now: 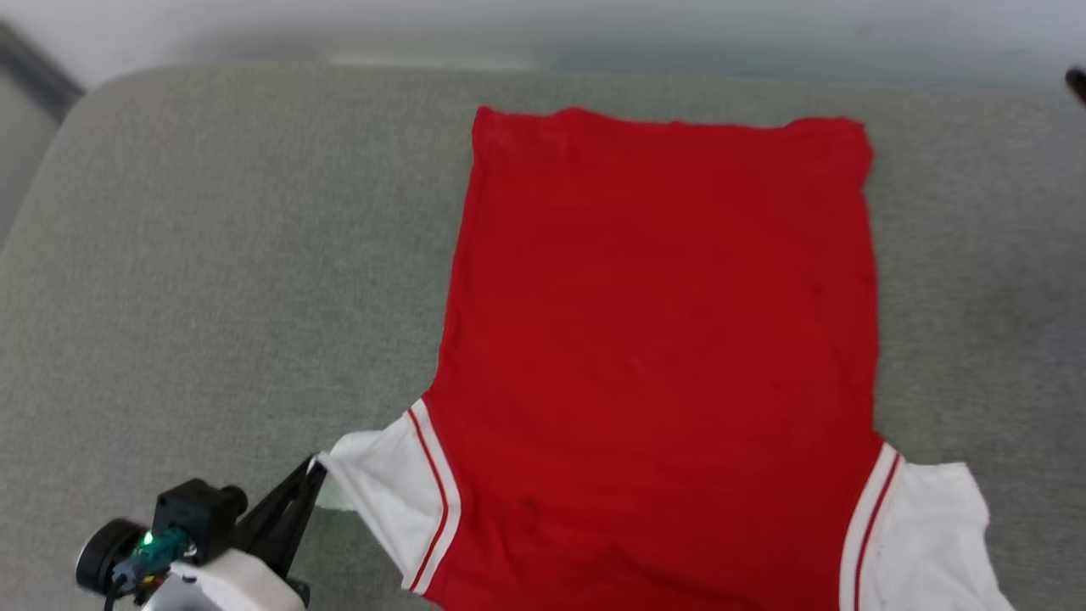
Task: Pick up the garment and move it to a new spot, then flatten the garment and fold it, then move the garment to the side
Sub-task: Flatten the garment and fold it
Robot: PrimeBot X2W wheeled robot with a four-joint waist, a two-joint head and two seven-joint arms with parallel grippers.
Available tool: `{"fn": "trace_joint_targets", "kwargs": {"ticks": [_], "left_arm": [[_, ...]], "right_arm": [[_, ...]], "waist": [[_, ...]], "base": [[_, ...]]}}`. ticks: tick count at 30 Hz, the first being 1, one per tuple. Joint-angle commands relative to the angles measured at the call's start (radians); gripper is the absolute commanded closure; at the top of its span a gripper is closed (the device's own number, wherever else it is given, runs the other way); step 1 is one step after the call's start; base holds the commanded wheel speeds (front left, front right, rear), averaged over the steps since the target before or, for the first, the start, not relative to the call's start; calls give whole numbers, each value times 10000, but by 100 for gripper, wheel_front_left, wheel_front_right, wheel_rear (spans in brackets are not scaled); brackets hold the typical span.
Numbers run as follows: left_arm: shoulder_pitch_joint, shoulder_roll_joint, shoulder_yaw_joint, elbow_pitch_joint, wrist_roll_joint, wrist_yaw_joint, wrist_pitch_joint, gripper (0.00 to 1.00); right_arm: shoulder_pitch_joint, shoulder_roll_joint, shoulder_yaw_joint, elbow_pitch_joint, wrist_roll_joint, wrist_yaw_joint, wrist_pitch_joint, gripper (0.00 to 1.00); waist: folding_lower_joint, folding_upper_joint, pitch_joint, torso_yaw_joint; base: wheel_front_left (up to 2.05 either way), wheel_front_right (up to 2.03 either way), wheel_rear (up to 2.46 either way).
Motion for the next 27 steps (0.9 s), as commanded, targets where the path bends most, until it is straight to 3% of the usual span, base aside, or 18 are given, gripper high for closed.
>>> {"fn": "trace_joint_targets", "kwargs": {"ticks": [1, 8, 12, 18, 26, 27], "left_arm": [[-229, -52, 18, -81, 91, 30, -20, 100], [-1071, -367, -27, -378, 688, 23, -16, 100], [-1479, -566, -109, -521, 1020, 23, -19, 100], [-1932, -758, -95, -763, 1455, 101, -37, 100], [-2201, -891, -82, -961, 1787, 188, -46, 100], [-2211, -876, -96, -957, 1798, 203, -46, 100]], "right_arm": [[-425, 167, 50, 265, -56, -7, 354, 0], [-2859, 1098, 246, 2299, -440, -7, 3526, 0], [-3686, 1549, 198, 3048, -857, -5, 4519, 0], [-4031, 2165, -44, 3956, -1581, -6, 4949, 0], [-2672, 2440, -101, 4855, -1653, -4, 5114, 0], [-2597, 2437, -120, 4877, -1668, -4, 5127, 25]], "waist": [[-2, 0, 771, 533], [-2, 0, 2162, 1126], [-2, 0, 2865, 1386], [-2, 0, 3660, 1677], [-2, 0, 3923, 1827], [-2, 0, 3924, 1822]], "base": [[0, 0, 0], [0, 0, 0], [0, 0, 0], [0, 0, 0], [0, 0, 0], [0, 0, 0]]}}
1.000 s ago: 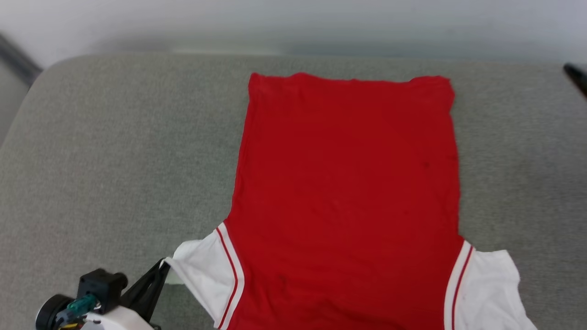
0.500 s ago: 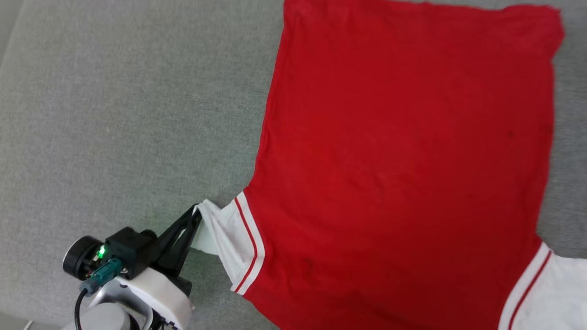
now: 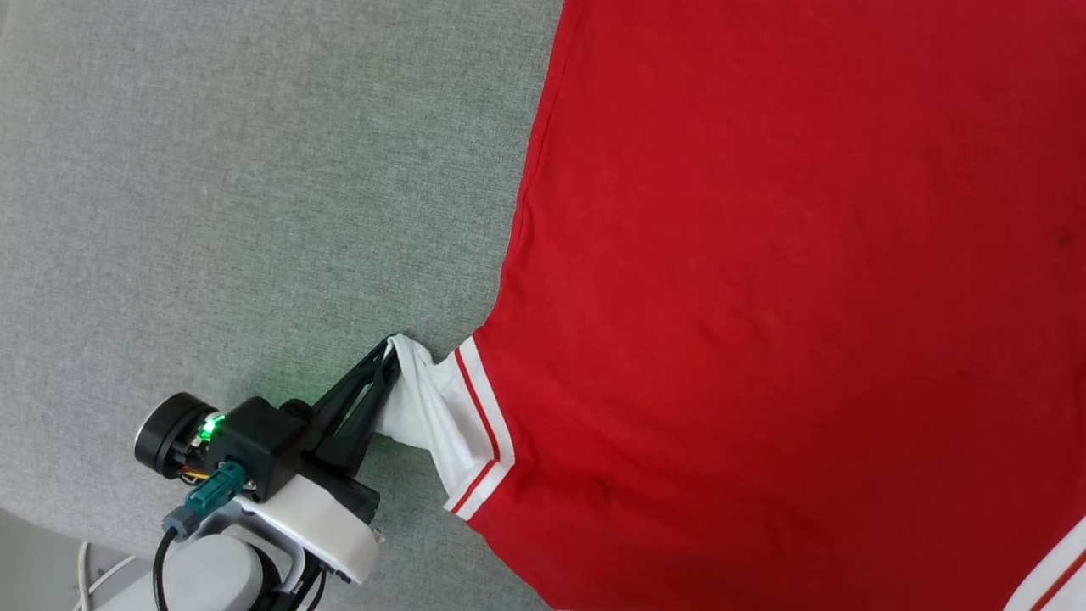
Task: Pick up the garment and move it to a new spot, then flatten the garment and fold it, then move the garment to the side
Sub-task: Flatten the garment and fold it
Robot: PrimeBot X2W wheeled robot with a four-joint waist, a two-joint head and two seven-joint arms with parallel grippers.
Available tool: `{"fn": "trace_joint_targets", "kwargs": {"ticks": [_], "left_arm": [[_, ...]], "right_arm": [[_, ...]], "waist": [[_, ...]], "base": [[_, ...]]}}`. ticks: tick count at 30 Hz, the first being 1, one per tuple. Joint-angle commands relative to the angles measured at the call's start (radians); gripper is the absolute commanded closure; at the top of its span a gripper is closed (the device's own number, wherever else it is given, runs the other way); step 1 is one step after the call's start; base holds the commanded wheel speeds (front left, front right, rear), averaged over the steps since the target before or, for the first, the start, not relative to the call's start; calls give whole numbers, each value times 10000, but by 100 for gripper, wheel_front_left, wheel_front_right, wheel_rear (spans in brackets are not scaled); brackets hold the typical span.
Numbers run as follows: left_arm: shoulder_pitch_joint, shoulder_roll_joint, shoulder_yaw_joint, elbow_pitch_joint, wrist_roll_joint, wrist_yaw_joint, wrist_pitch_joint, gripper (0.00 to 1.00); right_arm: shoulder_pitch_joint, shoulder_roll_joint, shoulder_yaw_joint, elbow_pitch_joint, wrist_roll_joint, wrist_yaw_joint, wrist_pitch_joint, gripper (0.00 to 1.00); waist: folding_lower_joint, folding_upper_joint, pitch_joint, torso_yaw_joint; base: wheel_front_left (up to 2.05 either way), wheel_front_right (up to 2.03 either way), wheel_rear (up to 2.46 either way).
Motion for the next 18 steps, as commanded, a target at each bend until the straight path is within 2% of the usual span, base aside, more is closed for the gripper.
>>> {"fn": "trace_joint_targets", "kwargs": {"ticks": [1, 2, 10, 18], "left_arm": [[-144, 21, 23, 6, 28, 56, -31, 100], [-147, 23, 32, 1, 37, 69, -32, 100], [188, -86, -36, 245, -57, 91, -43, 100], [958, 101, 45, 345, -444, 315, -47, 100]], "right_arm": [[739, 152, 182, 381, 61, 0, 114, 85], [697, 181, 77, 355, 101, 0, 73, 100], [458, 163, 236, -242, 377, -2, -1073, 100], [1853, -1091, 1319, -1246, 1621, -3, -1836, 100]], "waist": [[0, 0, 0, -11], [0, 0, -6, -23], [0, 0, -926, -289], [0, 0, -2730, -659]], "base": [[0, 0, 0], [0, 0, 0], [0, 0, 0], [0, 0, 0]]}}
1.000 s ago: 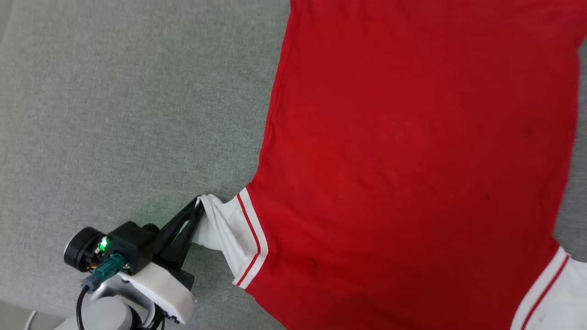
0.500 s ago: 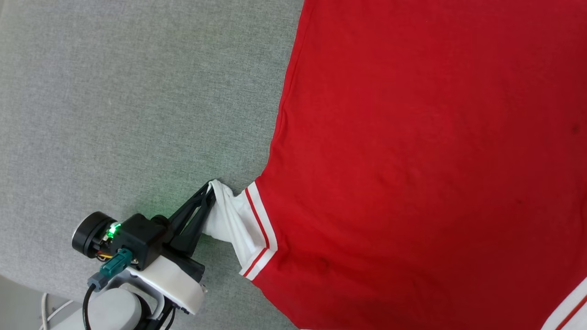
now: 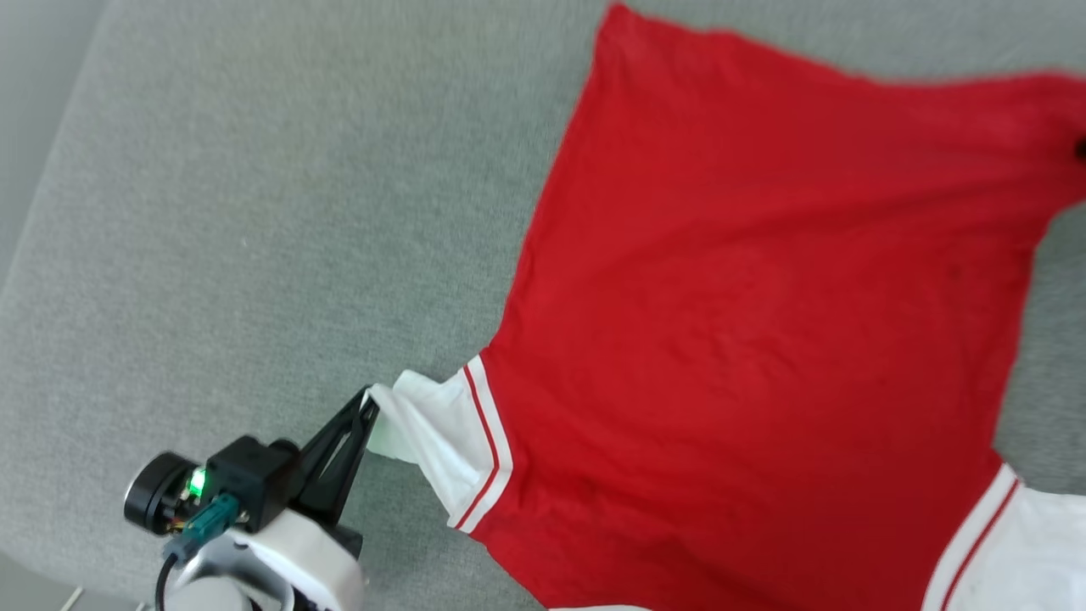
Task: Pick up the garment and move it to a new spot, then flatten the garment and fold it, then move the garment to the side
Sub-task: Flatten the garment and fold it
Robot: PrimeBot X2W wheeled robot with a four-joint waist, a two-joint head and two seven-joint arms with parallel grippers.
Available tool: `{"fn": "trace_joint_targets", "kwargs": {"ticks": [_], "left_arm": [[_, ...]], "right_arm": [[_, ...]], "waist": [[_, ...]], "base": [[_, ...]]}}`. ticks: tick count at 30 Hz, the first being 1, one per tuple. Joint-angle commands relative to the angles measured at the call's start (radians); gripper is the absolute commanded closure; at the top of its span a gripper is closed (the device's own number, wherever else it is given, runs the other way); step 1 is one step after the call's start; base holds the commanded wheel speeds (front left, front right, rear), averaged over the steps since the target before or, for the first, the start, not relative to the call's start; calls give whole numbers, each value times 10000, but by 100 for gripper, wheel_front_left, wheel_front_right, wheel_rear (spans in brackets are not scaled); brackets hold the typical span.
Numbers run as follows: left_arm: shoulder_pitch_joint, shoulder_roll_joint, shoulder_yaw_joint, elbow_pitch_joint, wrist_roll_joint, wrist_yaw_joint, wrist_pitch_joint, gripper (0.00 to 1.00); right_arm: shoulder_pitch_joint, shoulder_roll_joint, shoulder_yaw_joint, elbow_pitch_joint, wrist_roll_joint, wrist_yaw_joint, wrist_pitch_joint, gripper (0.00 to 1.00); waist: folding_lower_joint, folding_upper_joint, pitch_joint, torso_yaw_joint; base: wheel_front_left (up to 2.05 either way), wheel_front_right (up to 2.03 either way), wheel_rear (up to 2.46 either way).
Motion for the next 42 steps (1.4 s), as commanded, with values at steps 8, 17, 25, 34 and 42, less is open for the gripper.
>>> {"fn": "trace_joint_targets", "kwargs": {"ticks": [8, 17, 25, 34, 42], "left_arm": [[1021, 268, 54, -246, -458, 386, -20, 100], [1701, 357, 164, -339, -779, 652, -21, 100], [2009, 248, 321, -379, -728, 653, -49, 100], [1923, 116, 475, -205, -615, 501, -61, 100], [1711, -56, 584, -154, -460, 367, -57, 100]], "right_arm": [[3289, -1775, 480, -1626, 1482, -7, -772, 100], [6958, -2831, -283, -2754, 2526, -7, -1562, 100], [10436, -2487, -1010, -3036, 2814, -7, -1947, 100], [10923, -1685, -2414, -3566, 2463, -7, -2449, 0], [8676, -1839, -3594, -4913, 2179, -6, -2087, 0]], "waist": [[0, 0, -2068, -629], [0, 0, -2750, -1015], [0, 0, -2778, -1153], [0, 0, -2547, -1232], [0, 0, -2186, -1138]], "base": [[0, 0, 0], [0, 0, 0], [0, 0, 0], [0, 0, 0], [0, 0, 0]]}}
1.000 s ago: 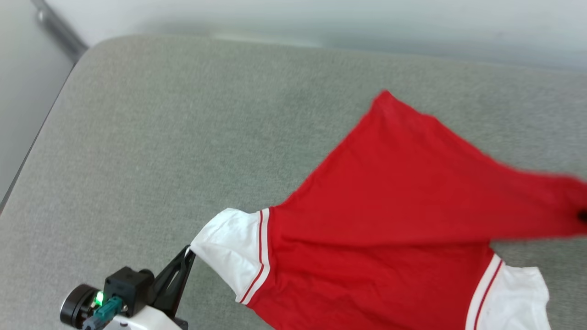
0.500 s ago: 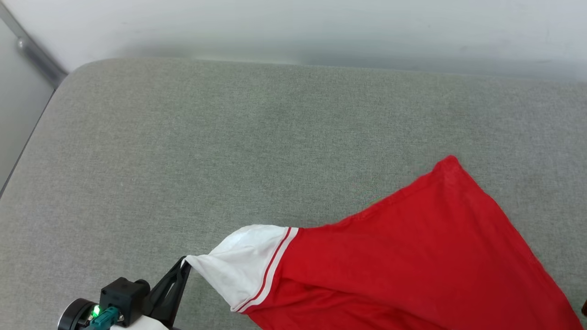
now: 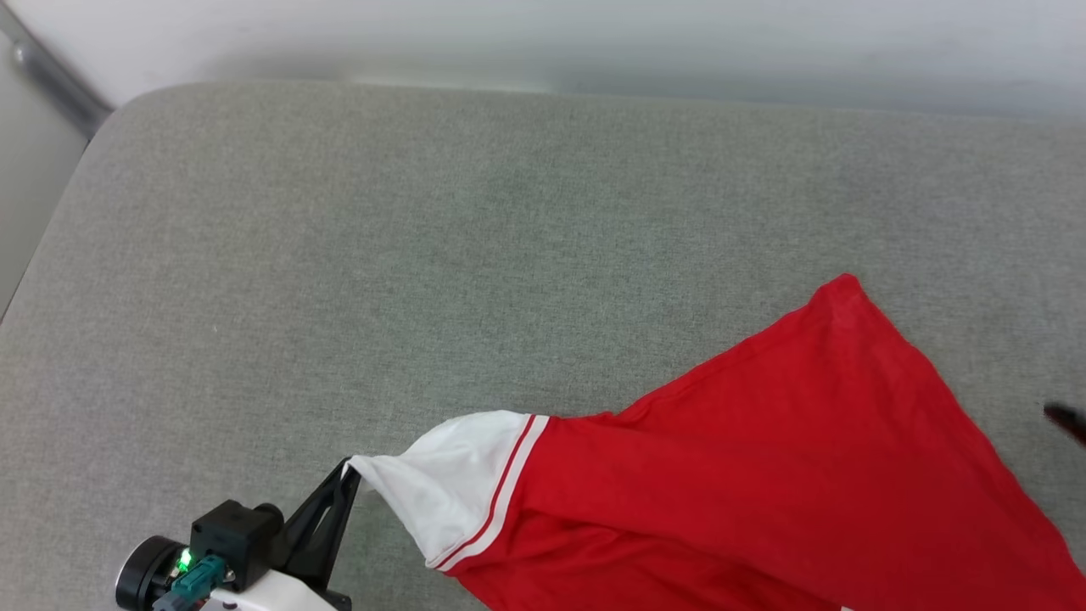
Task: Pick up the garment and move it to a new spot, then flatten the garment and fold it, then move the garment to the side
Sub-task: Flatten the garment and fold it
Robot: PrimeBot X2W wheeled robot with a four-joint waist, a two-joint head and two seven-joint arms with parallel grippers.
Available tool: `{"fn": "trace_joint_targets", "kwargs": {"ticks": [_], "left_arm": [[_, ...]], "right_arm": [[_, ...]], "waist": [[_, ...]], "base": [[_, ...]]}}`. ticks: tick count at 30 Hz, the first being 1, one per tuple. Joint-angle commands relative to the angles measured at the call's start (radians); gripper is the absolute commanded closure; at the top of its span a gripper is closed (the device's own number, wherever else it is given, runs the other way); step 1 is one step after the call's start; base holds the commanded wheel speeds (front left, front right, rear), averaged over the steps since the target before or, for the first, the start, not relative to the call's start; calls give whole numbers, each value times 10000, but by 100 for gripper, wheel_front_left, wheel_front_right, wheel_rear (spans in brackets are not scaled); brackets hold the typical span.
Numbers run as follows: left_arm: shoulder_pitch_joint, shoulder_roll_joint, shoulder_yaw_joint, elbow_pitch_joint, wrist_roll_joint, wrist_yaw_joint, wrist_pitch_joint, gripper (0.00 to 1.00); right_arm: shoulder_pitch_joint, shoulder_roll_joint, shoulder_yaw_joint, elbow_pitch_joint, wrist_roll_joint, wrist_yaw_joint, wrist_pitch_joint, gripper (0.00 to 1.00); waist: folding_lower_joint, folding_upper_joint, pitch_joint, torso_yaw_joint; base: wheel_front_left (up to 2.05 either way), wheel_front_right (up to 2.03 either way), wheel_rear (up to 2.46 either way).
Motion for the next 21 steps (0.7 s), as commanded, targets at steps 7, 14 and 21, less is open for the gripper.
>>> {"fn": "trace_joint_targets", "kwargs": {"ticks": [7, 14, 21], "left_arm": [[-588, -298, 26, 91, 331, -245, -45, 100], [-1112, -669, 40, 179, 661, -482, -46, 100], [-1524, -1041, 168, 345, 905, -706, -39, 100]], "right_arm": [[-3073, -38, 1210, -102, -571, -4, 1523, 0], [-5840, 861, 3046, 1526, -1535, -4, 3236, 0], [-7356, 1900, 3912, 3205, -2084, -4, 3364, 0]], "waist": [[1, 0, 773, 424], [1, 0, 1619, 815], [1, 0, 2304, 1124]], "base": [[0, 0, 0], [0, 0, 0], [0, 0, 0]]}}
